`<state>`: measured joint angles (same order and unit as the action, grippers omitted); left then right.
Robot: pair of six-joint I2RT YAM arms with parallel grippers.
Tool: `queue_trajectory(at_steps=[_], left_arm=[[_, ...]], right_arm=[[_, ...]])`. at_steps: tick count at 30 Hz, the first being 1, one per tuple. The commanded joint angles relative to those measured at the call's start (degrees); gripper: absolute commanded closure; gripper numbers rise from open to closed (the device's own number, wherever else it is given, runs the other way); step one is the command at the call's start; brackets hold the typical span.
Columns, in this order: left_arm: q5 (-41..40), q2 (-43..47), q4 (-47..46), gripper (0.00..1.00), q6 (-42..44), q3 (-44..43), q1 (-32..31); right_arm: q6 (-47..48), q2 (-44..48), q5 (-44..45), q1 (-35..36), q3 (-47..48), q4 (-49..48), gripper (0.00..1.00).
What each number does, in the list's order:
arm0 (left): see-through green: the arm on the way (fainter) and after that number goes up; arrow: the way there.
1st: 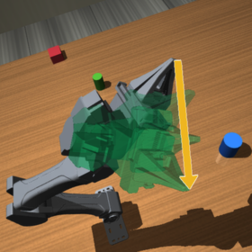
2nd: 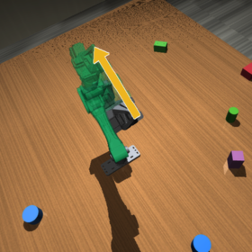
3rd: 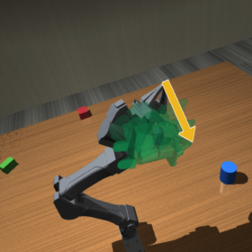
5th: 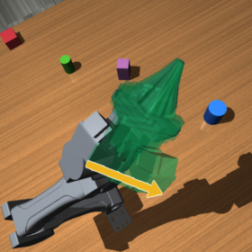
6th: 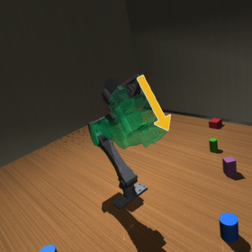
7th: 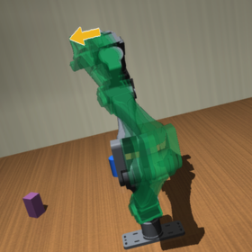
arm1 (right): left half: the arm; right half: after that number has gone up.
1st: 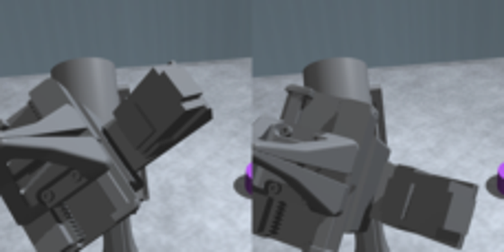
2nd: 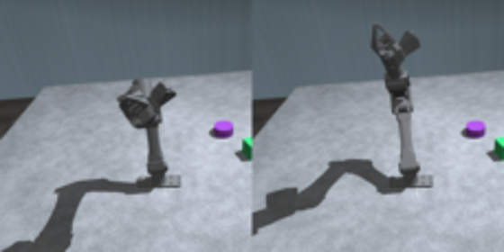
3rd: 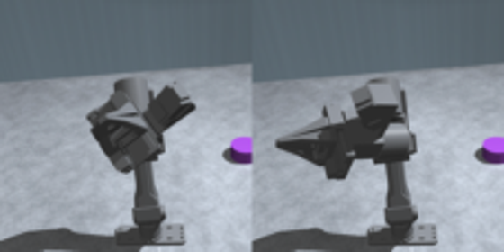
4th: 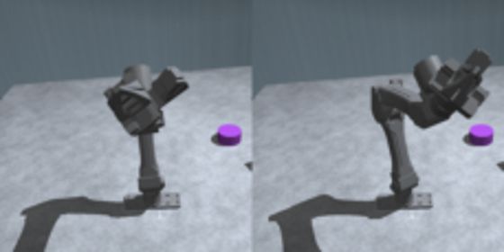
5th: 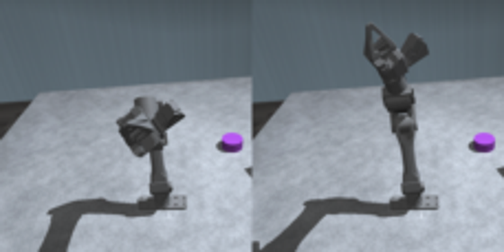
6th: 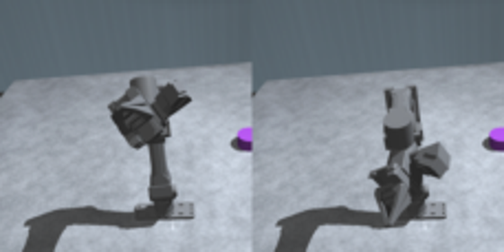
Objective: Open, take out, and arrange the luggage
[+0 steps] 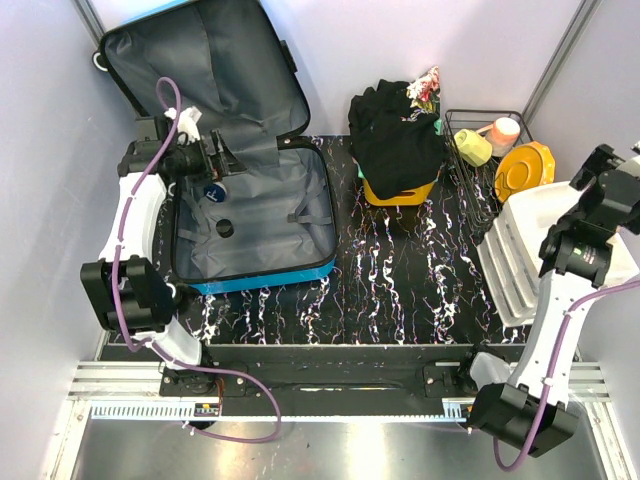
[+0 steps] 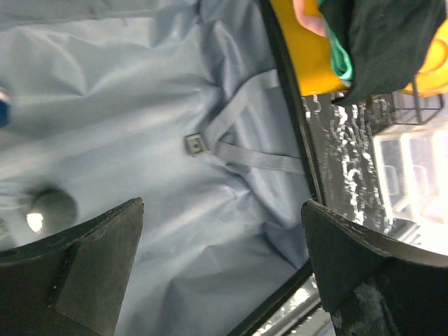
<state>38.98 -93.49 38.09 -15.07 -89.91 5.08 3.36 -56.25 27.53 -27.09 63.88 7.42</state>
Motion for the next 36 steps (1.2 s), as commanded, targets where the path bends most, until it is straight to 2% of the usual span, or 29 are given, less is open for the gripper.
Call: queue_trajectory(at_steps=[1, 3, 6, 9, 10, 15, 19, 21, 25, 28, 31, 32, 33, 36], left_arm=[[-3.03, 1.03, 1.02, 0.01, 8.99, -3.25, 2.91], [-4.52, 0.33, 3.12, 0.01, 13.82, -4.48, 4.41], [-6.98, -2.91, 8.56, 0.01, 24.27, -7.82, 5.03], [-11.45, -4.85, 11.13, 0.03, 30.09, -9.06, 5.03], [-12.95, -6.77, 11.48, 0.11, 31.75, -8.71, 4.94], [-19.18, -9.95, 9.91, 0.11, 34.58, -8.17, 4.33], [-23.77, -13.90, 4.12, 0.11, 31.60, -9.76, 3.01], [-25.08, -14.78, -0.18, 0.06, 28.97, -8.71, 1.87], [-33.51, -19.96, -3.63, 0.05, 25.98, -9.23, -0.51], [-34.59, -22.25, -6.18, 0.02, 28.33, -9.58, -1.30], [-27.23, -23.05, -1.28, 0.01, 44.46, -13.07, -1.74], [-25.81, -23.05, 0.83, 0.02, 54.35, -14.32, -1.65], [-23.80, -23.14, 4.85, 0.02, 58.97, -15.55, -1.57], [-22.90, -24.53, 11.62, 0.03, 74.10, -20.47, -1.39]], right_arm=[[1.12, 2.55, -15.52, -0.16, 9.32, 5.22, 0.00], [2.44, 2.02, -21.61, -0.16, 13.96, 10.05, 0.00], [2.45, -1.13, -37.57, -0.07, 20.29, 16.82, 0.00], [1.57, -5.00, -45.95, 0.46, 23.91, 20.96, 0.00], [2.52, -7.53, -46.51, 3.59, 24.62, 22.62, 0.00], [8.15, -9.32, -44.85, 15.55, 22.97, 25.45, 0.00], [9.48, -10.37, -45.90, 19.69, 21.03, 24.93, 0.00], [9.74, -10.72, -46.16, 20.41, 20.50, 24.22, 0.00], [9.83, -11.86, -46.95, 20.85, 20.32, 23.52, 0.00], [10.09, -11.78, -47.13, 20.94, 20.15, 23.52, 0.00], [10.62, -11.52, -47.30, 20.94, 19.80, 23.43, 0.00], [10.88, -11.43, -47.30, 20.94, 19.79, 23.52, 0.00], [11.32, -11.34, -47.30, 20.94, 19.53, 23.60, 0.00], [11.59, -11.25, -47.74, 20.94, 19.01, 23.78, 0.00]])
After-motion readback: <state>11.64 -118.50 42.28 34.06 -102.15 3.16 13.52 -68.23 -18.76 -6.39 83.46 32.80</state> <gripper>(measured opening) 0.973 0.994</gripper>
